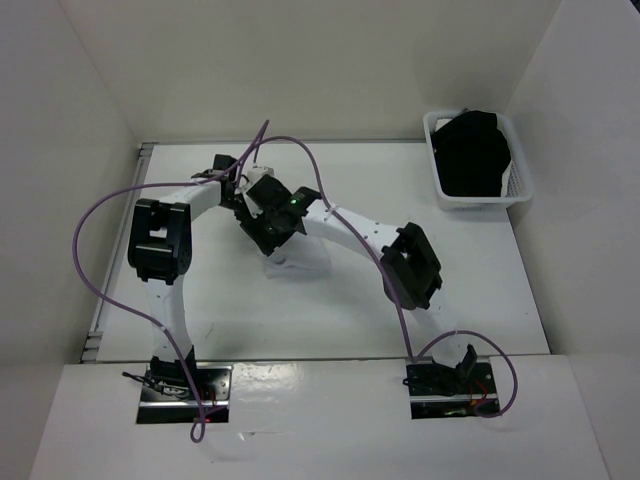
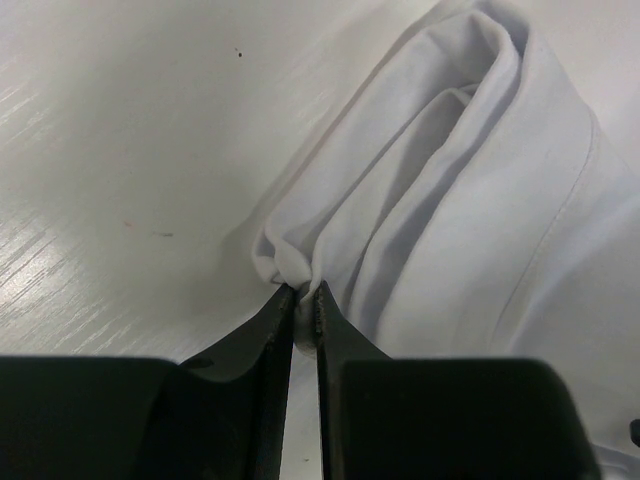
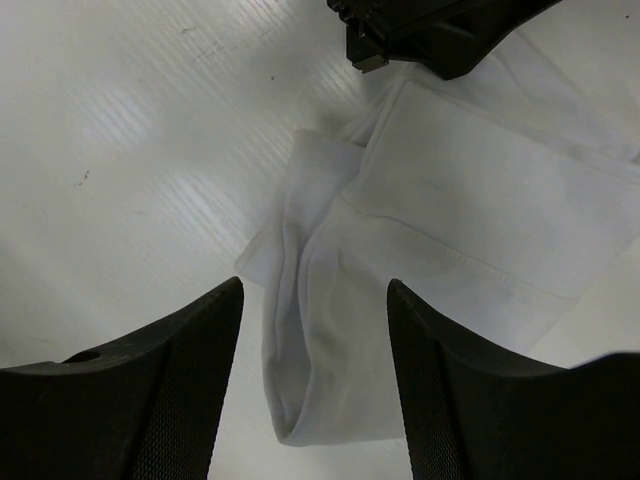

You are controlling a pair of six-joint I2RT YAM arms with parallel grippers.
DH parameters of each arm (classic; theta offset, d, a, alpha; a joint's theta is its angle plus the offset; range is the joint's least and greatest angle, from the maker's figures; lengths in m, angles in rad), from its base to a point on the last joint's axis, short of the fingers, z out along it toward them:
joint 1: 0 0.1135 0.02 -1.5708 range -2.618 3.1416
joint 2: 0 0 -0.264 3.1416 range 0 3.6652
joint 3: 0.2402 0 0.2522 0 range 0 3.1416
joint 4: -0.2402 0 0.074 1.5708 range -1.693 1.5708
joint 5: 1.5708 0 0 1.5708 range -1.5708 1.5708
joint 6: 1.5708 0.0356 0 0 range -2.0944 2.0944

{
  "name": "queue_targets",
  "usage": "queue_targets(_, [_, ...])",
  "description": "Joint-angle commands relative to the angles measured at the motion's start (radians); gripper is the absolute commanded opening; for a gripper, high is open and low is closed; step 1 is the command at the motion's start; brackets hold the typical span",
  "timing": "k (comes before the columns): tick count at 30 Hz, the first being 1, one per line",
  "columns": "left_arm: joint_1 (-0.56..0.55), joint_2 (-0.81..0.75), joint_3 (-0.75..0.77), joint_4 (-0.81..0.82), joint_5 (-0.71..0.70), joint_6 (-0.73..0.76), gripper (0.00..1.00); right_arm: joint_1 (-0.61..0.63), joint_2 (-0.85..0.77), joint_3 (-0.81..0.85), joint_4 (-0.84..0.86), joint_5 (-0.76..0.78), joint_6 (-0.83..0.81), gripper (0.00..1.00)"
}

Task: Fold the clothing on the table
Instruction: Fold the skirt

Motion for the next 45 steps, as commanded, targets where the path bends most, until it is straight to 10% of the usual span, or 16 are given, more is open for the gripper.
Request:
queue_targets(1, [-0.012,0.018,0.037,-0.022,0.028,-0.012,0.17,0.021,-0.045,-0.006,0.037,0.000,-0.023,0.65])
queue_targets(16, [-0.021,0.009,0.037,-0.049,0.001,-0.003,0.24,-0.024,-0.290,-0.257,0.049,0.030,-0.125,0.68])
queue_targets(45, [-0.058,-0.031,-0.003,-0.068,-0.010,0.008,0.27,-0.004,-0.239,-0.443,0.087,-0.197,-0.260,0.68])
